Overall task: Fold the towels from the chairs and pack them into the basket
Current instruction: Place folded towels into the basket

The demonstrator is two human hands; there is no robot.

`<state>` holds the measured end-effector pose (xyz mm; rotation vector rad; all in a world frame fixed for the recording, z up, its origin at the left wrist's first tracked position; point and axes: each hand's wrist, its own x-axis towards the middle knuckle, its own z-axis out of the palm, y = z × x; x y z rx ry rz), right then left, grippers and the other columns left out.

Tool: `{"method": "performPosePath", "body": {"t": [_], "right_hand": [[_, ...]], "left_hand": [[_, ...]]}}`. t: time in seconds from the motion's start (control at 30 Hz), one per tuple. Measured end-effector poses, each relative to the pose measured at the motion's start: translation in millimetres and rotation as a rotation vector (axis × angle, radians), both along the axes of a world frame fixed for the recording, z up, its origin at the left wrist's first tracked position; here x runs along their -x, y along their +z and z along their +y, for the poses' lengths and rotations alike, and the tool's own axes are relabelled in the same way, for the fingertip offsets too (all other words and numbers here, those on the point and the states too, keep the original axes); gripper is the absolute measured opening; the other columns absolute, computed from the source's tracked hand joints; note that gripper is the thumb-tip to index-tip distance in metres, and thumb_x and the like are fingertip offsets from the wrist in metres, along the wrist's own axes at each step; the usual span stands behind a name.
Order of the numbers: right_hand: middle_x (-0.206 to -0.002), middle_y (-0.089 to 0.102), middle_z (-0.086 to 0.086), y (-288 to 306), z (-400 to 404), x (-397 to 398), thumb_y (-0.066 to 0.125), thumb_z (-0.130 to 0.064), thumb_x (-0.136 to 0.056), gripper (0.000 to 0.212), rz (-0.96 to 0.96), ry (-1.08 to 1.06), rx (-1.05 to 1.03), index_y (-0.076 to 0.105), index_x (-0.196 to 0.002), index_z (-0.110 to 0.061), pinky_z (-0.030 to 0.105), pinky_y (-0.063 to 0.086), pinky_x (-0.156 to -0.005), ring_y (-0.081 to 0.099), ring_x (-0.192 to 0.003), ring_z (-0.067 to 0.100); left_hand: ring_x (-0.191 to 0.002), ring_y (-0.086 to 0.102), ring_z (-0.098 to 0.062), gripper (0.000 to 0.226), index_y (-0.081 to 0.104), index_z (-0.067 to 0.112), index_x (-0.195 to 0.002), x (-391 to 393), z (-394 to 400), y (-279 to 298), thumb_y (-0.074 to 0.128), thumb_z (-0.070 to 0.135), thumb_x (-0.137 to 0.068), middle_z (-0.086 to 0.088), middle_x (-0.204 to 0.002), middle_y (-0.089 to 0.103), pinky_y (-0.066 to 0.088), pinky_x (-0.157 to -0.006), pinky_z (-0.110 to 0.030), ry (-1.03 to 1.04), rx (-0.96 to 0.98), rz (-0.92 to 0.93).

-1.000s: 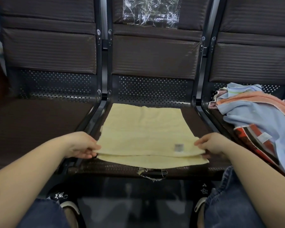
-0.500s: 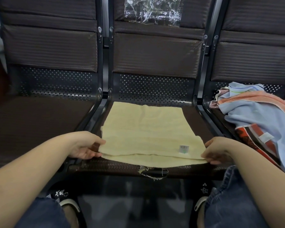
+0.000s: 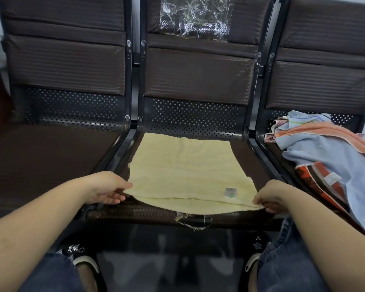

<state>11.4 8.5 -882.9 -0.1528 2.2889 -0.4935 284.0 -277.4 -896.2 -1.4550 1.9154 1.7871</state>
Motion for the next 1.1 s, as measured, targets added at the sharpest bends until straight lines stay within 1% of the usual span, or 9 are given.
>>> {"method": "performPosePath", "body": {"t": [0.17,0.27,0.43,0.53,0.6,0.7,0.83,1.0,1.1], "right_hand": [[-0.070,0.042,0.010,6.2,-2.3,-4.9,0.057,-0.007,-0.088,0.013,0.017,0.112,-0.107,0.049,-0.080,-0.003,0.027,0.032,-0.051,0.035,-0.054,0.018],[-0.080,0.047,0.010,6.6,-1.0,-6.8,0.054,-0.008,-0.091,0.005,-0.032,0.037,0.002,0.051,-0.091,-0.005,0.027,0.043,-0.056,0.046,-0.062,0.018],[-0.104,0.052,0.019,16.3,5.0,-2.4,0.044,0.002,-0.095,0.027,-0.116,-0.079,0.235,0.047,-0.121,0.008,0.035,0.056,-0.064,0.062,-0.074,0.023],[-0.103,0.059,0.020,29.7,15.6,-0.1,0.046,0.005,-0.093,0.046,-0.145,-0.043,0.326,0.041,-0.137,-0.006,0.032,0.057,-0.052,0.064,-0.070,0.023],[-0.103,0.061,0.020,39.3,26.1,0.8,0.050,0.006,-0.091,0.061,-0.151,0.043,0.375,0.034,-0.143,-0.022,0.032,0.056,-0.055,0.066,-0.071,0.024],[-0.104,0.061,0.022,57.1,40.5,-1.9,0.051,0.007,-0.090,0.057,-0.306,0.181,0.465,0.048,-0.136,-0.026,0.031,0.057,-0.059,0.064,-0.068,0.023],[-0.100,0.054,0.027,67.6,55.3,4.7,0.078,-0.002,-0.068,0.065,-0.690,0.221,0.688,0.061,-0.128,-0.020,0.036,0.055,-0.060,0.059,-0.061,0.024],[-0.070,0.061,0.016,72.3,40.8,1.6,0.097,-0.018,-0.036,0.072,-0.591,0.165,0.834,0.074,-0.104,-0.012,0.032,0.054,-0.049,0.056,-0.048,0.017],[-0.071,0.065,0.013,64.6,13.3,4.2,0.098,-0.024,-0.013,0.083,-0.413,-0.017,0.971,0.077,-0.090,-0.006,0.029,0.056,-0.049,0.062,-0.053,0.016]], "left_hand": [[-0.063,0.054,-0.014,0.020,0.061,-0.001,-0.106,-5.5,-1.8,-2.9,0.059,0.014,-0.093,-0.007,-0.074,0.057,0.049,-0.056,-0.025,0.014,-0.042,0.032],[-0.066,0.056,-0.016,0.016,0.062,-0.001,-0.101,-9.7,1.3,-1.6,0.057,0.013,-0.094,-0.010,-0.079,0.060,0.052,-0.054,-0.023,0.010,-0.044,0.046],[-0.080,0.067,-0.021,0.017,0.065,-0.002,-0.103,-14.5,2.7,2.3,0.060,0.011,-0.092,-0.015,-0.097,0.070,0.058,-0.062,-0.026,0.030,0.008,0.109],[-0.078,0.067,-0.020,0.018,0.067,0.000,-0.103,-20.7,-1.9,16.6,0.064,0.008,-0.087,-0.016,-0.099,0.071,0.056,-0.064,-0.028,0.051,-0.016,0.199],[-0.071,0.064,-0.016,0.029,0.066,0.006,-0.111,-28.5,-3.5,32.3,0.065,0.008,-0.082,-0.011,-0.093,0.072,0.053,-0.060,-0.025,-0.007,-0.061,0.271],[-0.060,0.052,-0.014,0.049,0.057,0.024,-0.123,-42.9,-2.2,54.1,0.070,0.011,-0.077,-0.007,-0.081,0.064,0.047,-0.054,-0.024,-0.180,-0.120,0.296],[-0.055,0.043,-0.016,0.068,0.051,0.043,-0.126,-59.3,-6.1,73.0,0.070,0.004,-0.075,-0.013,-0.075,0.053,0.043,-0.052,-0.027,-0.302,-0.239,0.316],[-0.054,0.049,-0.013,0.074,0.072,0.004,-0.108,-55.3,-19.5,72.5,0.092,0.026,-0.039,-0.015,-0.092,0.066,0.046,-0.051,-0.026,-0.309,-0.233,0.312],[-0.057,0.053,-0.011,0.071,0.076,0.002,-0.097,-35.7,-18.1,67.4,0.094,0.030,-0.034,-0.010,-0.090,0.067,0.051,-0.052,-0.022,-0.154,-0.195,0.363]]}}
